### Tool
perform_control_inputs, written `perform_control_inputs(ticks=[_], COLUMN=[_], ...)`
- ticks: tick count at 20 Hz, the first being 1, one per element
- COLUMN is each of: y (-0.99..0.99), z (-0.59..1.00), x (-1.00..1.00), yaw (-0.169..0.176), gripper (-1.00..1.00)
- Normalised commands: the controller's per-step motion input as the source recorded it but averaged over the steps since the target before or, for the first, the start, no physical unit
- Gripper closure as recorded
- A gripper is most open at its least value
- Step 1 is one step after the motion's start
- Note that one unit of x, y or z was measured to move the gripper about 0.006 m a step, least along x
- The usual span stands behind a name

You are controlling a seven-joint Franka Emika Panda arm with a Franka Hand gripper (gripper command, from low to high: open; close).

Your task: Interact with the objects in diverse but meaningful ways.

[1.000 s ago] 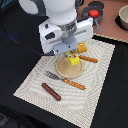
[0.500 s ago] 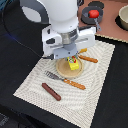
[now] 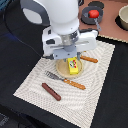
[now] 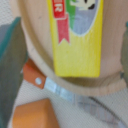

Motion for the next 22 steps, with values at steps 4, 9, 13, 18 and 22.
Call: perform_control_inputs(ticks=[4, 9, 13, 18, 22], y=[-0.16, -0.64, -0.61, -0.74, -0.87], z=[0.75, 0.01, -0.03, 0.01, 0.12], x=[0.21, 0.0, 0.0, 0.05, 0.16], yaw=[0.014, 0.175, 0.213, 0.147, 0.077], gripper=[-1.0, -1.0, -1.0, -1.0, -1.0])
